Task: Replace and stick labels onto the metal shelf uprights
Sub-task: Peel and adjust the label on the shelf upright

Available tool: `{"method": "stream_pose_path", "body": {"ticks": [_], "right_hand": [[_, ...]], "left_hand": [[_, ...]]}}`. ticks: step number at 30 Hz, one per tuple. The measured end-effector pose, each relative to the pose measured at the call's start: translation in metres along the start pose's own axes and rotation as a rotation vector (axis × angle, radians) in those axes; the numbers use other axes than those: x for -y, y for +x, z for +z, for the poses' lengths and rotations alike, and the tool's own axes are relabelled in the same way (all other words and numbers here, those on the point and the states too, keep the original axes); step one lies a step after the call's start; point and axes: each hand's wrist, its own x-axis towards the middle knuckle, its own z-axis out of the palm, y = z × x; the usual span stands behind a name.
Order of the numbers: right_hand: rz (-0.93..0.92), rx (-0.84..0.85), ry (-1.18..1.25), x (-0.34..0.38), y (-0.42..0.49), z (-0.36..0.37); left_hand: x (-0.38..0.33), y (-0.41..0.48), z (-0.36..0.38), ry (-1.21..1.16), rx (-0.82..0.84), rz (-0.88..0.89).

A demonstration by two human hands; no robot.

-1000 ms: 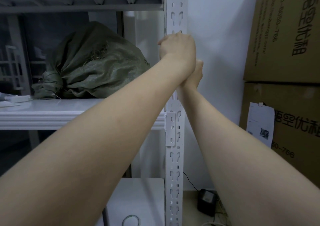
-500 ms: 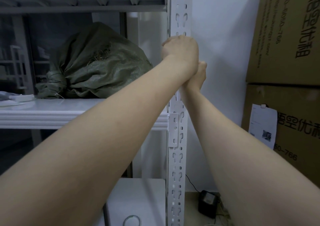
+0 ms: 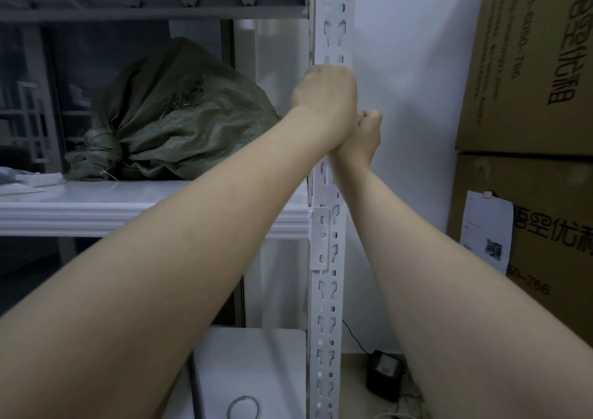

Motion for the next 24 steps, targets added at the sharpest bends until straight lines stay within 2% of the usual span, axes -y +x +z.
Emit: {"method": "stream_pose_path", "body": {"ticks": [3,9,14,24], "right_hand": [[0.081,-0.015,0.039,0.003,0.005,-0.004],[0.098,0.007,0.044,0.009,0.000,-0.005],[0.086,-0.007,0.003,0.009,0.001,-0.005],[0.096,-0.001,0.011,0.010,-0.002,-0.006]], "left_hand": [[0.018,-0.007,0.005,-0.229,-0.057,-0.010],[0.027,-0.011,0.016,-0.560,-0.123,-0.142],[0.024,-0.009,0.019,-0.651,-0.166,-0.221],[0.022,-0.010,0.019,-0.686,-0.202,-0.254]]}}
